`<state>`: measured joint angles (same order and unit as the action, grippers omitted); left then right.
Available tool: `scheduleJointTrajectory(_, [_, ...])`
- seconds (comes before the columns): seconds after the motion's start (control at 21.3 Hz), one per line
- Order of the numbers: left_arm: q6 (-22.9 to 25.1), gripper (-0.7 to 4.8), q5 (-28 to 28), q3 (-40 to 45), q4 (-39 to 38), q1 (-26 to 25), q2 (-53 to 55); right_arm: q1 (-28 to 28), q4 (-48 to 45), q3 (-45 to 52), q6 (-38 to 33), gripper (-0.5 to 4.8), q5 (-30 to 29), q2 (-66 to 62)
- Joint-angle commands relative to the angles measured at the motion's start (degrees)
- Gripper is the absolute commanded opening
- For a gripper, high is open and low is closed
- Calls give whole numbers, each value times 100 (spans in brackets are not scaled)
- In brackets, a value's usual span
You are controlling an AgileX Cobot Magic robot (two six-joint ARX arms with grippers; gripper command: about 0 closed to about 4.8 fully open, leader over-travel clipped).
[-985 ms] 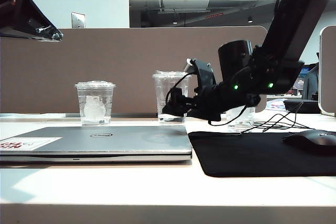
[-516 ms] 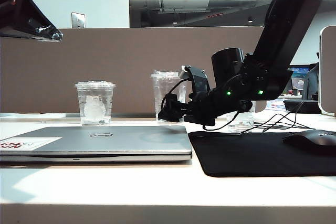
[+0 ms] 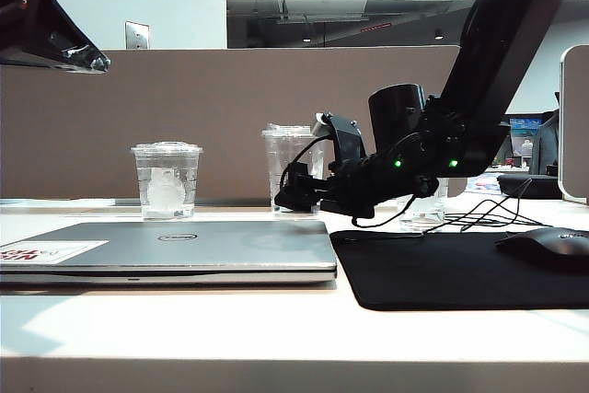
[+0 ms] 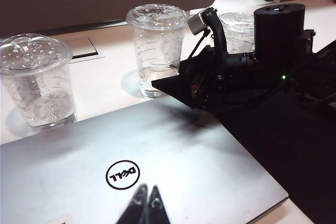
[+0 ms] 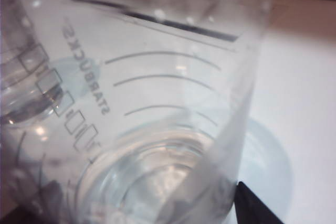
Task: Pick up the coffee cup on the middle and place it on the right side of the laptop.
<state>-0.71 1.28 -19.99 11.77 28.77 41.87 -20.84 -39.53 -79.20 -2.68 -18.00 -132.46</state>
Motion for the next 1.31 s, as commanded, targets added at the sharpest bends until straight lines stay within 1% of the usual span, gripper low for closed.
scheduleJointTrajectory(0.05, [26,-5,0,-26,68,-4,-9,-9,-387,-33,15,479,9,-28])
scheduleJointTrajectory(0.66, [26,-5,0,-26,68,-4,-9,-17,-697,-35,15,479,9,-201])
scheduleJointTrajectory(1.31, [26,-5,0,-26,68,-4,-7,-31,-743,-46,11,479,7,-203])
